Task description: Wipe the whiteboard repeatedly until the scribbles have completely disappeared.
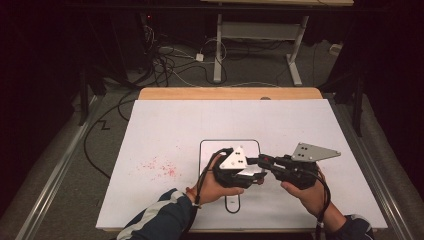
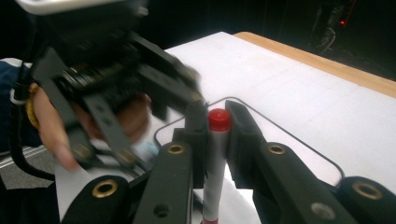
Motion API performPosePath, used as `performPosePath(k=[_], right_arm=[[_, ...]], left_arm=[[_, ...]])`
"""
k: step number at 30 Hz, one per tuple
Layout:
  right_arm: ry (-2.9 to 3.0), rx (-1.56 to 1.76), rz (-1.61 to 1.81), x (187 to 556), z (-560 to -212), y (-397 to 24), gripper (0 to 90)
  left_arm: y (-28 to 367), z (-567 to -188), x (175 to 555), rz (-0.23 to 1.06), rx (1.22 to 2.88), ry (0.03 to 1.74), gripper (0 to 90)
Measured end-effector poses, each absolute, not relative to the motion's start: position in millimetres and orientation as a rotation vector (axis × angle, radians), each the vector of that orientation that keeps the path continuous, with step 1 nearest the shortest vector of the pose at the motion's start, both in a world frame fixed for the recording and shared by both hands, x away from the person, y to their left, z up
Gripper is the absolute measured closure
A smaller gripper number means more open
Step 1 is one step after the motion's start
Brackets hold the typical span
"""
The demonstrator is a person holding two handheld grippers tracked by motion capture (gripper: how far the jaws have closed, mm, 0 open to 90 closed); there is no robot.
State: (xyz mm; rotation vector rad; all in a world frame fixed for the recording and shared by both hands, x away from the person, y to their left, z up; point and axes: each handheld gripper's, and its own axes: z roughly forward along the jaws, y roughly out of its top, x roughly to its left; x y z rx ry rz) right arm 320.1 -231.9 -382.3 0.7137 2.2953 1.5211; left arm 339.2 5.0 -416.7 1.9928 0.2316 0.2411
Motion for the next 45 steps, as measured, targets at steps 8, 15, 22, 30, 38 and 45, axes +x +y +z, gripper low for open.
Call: performPosePath(k=[8,15,22,30,38,45], right_arm=[[2.302,0.871,1.441,330,-379,-251,81.1],[2.38,1.035,1.393,355,-392,-255,81.1],[2.436,1.149,1.381,389,-415,-246,80.9],[2.432,1.244,1.439,418,-438,-244,79.2],[2.382,1.331,1.403,428,-456,-246,74.7],[2.342,1.313,1.269,431,-460,-242,72.5]], left_arm=[[106,-421,320,0.521,1.956,0.442,28.2],[173,-444,303,0.63,1.958,0.68,23.7],[194,-461,289,0.594,1.97,0.79,23.0],[188,-468,292,0.595,2.026,0.793,23.0],[179,-468,290,0.596,2.053,0.773,23.0],[171,-471,289,0.614,2.126,0.751,23.0]])
